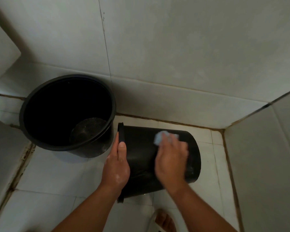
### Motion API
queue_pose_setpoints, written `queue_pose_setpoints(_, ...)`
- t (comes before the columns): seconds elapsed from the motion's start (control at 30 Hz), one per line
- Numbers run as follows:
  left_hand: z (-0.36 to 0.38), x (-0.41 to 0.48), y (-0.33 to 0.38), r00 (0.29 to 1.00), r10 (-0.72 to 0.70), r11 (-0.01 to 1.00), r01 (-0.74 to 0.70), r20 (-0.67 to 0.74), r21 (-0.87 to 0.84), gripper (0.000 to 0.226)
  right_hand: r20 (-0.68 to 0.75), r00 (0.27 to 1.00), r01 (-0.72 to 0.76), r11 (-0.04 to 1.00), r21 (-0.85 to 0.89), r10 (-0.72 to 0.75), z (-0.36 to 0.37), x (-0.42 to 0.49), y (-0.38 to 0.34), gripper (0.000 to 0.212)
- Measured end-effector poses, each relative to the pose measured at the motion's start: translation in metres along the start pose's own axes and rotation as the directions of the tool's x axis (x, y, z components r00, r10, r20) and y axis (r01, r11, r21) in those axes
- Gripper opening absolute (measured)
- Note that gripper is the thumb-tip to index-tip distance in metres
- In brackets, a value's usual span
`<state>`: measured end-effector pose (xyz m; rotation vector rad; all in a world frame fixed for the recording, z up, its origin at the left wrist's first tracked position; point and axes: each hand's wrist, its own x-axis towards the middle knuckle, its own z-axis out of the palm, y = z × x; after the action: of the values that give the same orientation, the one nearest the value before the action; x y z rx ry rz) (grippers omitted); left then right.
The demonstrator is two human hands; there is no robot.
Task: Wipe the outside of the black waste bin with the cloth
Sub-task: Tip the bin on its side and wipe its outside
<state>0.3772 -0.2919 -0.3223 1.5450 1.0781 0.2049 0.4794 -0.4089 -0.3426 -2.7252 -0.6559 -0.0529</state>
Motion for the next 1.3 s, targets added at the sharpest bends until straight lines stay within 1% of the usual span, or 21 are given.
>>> queue_pose_setpoints(0.07,0.0,0.003,0.0,1.0,0.002,1.0,-0.002,-0.01,-0.005,0.052,0.039,0.966,0.255,0.966,0.049,-0.257,0.007,-0.028,-0.031,0.049)
queue_pose_setpoints(0.13,0.0,0.003,0.001,1.0,-0.006,1.0,0.006,-0.013,-0.023,0.051,0.07,0.886,0.454,0.887,0.083,-0.459,0.009,-0.037,-0.032,0.051)
queue_pose_setpoints(0.17,0.0,0.003,0.0,1.0,-0.012,1.0,0.011,-0.009,-0.027,0.05,0.081,0.854,0.51,0.857,0.071,-0.514,0.007,-0.034,-0.022,0.052)
queue_pose_setpoints(0.2,-0.001,0.004,0.0,1.0,-0.018,0.999,0.018,-0.005,-0.028,0.05,0.089,0.847,0.522,0.852,0.038,-0.524,0.005,-0.029,-0.007,0.054)
queue_pose_setpoints(0.27,-0.002,0.007,0.0,1.0,-0.03,0.999,0.03,-0.002,-0.03,0.049,0.068,0.907,0.417,0.908,-0.037,-0.415,0.001,-0.014,0.031,0.055)
queue_pose_setpoints(0.33,-0.002,0.011,0.0,1.0,-0.026,0.999,0.027,0.005,-0.034,0.05,0.034,0.984,0.175,0.982,-0.071,-0.172,-0.004,0.007,0.068,0.052)
queue_pose_setpoints(0.37,-0.001,0.012,0.001,1.0,-0.024,0.999,0.024,0.007,-0.032,0.05,0.026,0.998,0.061,0.996,-0.07,-0.059,-0.007,0.014,0.081,0.053)
queue_pose_setpoints(0.43,0.0,0.012,0.001,1.0,-0.023,1.0,0.023,0.0,-0.02,0.051,-0.005,0.997,-0.076,0.995,-0.06,0.076,-0.008,0.021,0.089,0.052)
queue_pose_setpoints(0.5,0.001,0.01,0.001,1.0,-0.026,1.0,0.026,-0.005,-0.01,0.052,-0.038,0.985,-0.167,0.986,-0.024,0.166,-0.005,0.02,0.076,0.047)
queue_pose_setpoints(0.53,0.002,0.009,0.002,0.999,-0.032,0.999,0.031,-0.005,-0.008,0.052,-0.038,0.985,-0.171,0.985,-0.008,0.171,-0.002,0.015,0.065,0.046)
queue_pose_setpoints(0.6,0.002,0.008,0.002,0.999,-0.044,0.999,0.044,-0.009,-0.002,0.051,-0.005,0.998,-0.057,0.998,0.019,0.058,0.002,0.0,0.035,0.049)
queue_pose_setpoints(0.67,0.002,0.009,0.003,0.998,-0.058,0.998,0.058,-0.016,0.011,0.051,0.031,0.991,0.131,0.989,0.066,-0.133,0.004,-0.02,0.001,0.051)
queue_pose_setpoints(0.77,0.001,0.007,0.005,0.999,-0.047,0.999,0.047,-0.027,0.002,0.049,0.09,0.892,0.427,0.892,0.15,-0.443,0.003,-0.043,-0.033,0.05)
queue_pose_setpoints(0.83,0.0,0.007,0.006,0.998,-0.046,0.999,0.046,-0.031,-0.004,0.048,0.129,0.844,0.507,0.853,0.126,-0.52,0.001,-0.036,-0.027,0.053)
queue_pose_setpoints(0.9,0.0,0.01,0.004,0.998,-0.051,0.999,0.051,-0.031,0.012,0.049,0.124,0.881,0.457,0.889,0.026,-0.457,0.0,-0.024,-0.001,0.061)
queue_pose_setpoints(1.0,-0.001,0.012,0.004,0.998,-0.054,0.998,0.055,-0.022,0.011,0.049,0.069,0.978,0.199,0.98,-0.028,-0.196,-0.008,-0.01,0.051,0.061)
queue_pose_setpoints(1.07,-0.001,0.012,0.006,0.999,-0.047,0.999,0.047,-0.025,0.013,0.05,0.059,0.995,0.077,0.996,-0.036,-0.075,-0.016,-0.002,0.084,0.06)
queue_pose_setpoints(1.1,-0.002,0.011,0.007,0.998,-0.049,0.999,0.05,-0.025,0.013,0.05,0.071,0.996,0.05,0.998,-0.023,-0.048,-0.02,0.002,0.097,0.059)
queue_pose_setpoints(1.13,-0.001,0.012,0.008,0.998,-0.054,0.998,0.054,-0.025,0.009,0.049,0.095,0.995,0.022,1.0,0.019,-0.024,-0.023,0.007,0.108,0.055)
queue_pose_setpoints(1.23,-0.001,0.014,0.011,0.998,-0.063,0.998,0.063,-0.015,-0.01,0.049,0.157,0.986,-0.091,0.962,0.258,0.051,-0.04,0.021,0.123,0.047)
queue_pose_setpoints(1.3,-0.001,0.017,0.013,0.998,-0.067,0.998,0.067,-0.002,-0.014,0.049,0.174,0.984,-0.098,0.922,0.374,0.034,-0.055,0.028,0.122,0.045)
